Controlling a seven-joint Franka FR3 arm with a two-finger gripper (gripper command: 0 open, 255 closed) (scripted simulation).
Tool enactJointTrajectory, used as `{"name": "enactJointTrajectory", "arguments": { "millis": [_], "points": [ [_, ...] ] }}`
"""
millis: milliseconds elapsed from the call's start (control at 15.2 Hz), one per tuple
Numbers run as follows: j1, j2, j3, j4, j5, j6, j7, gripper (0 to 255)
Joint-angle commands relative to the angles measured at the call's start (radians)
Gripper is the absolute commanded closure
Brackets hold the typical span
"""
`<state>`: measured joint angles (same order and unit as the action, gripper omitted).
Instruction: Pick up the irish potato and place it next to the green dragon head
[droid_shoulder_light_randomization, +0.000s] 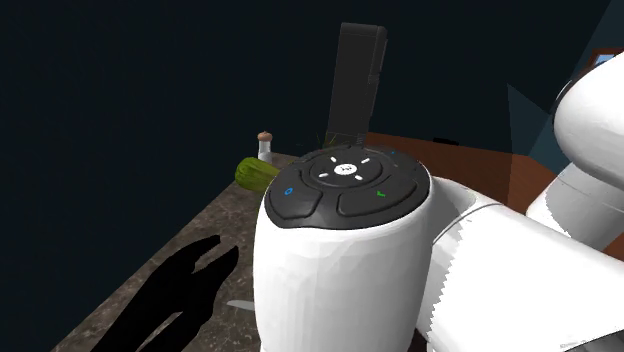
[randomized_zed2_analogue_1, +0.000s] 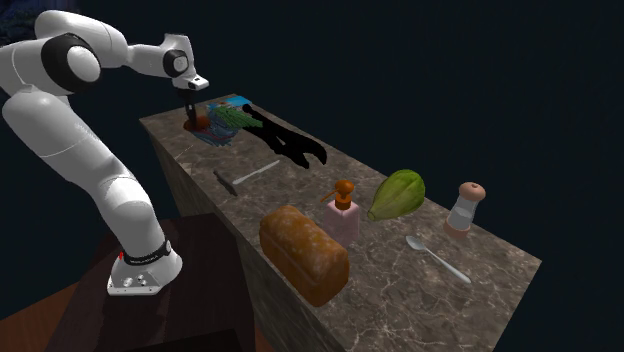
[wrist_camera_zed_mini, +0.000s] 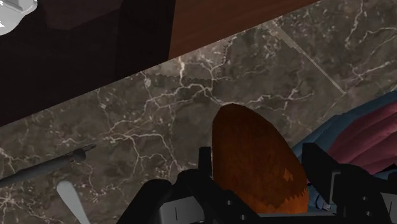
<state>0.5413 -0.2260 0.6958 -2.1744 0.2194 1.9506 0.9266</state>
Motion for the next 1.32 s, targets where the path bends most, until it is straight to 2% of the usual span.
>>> {"name": "enactJointTrajectory", "arguments": {
  "millis": [0, 660, 1254],
  "points": [
    [0.000, 0.009, 0.005, -0.023, -0.003, 0.031, 0.000, 255],
    [-0.004, 0.076, 0.032, -0.108, -0.031, 0.174, 0.020, 255],
    [-0.009, 0.164, 0.054, -0.168, -0.086, 0.306, 0.059, 255]
  ]
}}
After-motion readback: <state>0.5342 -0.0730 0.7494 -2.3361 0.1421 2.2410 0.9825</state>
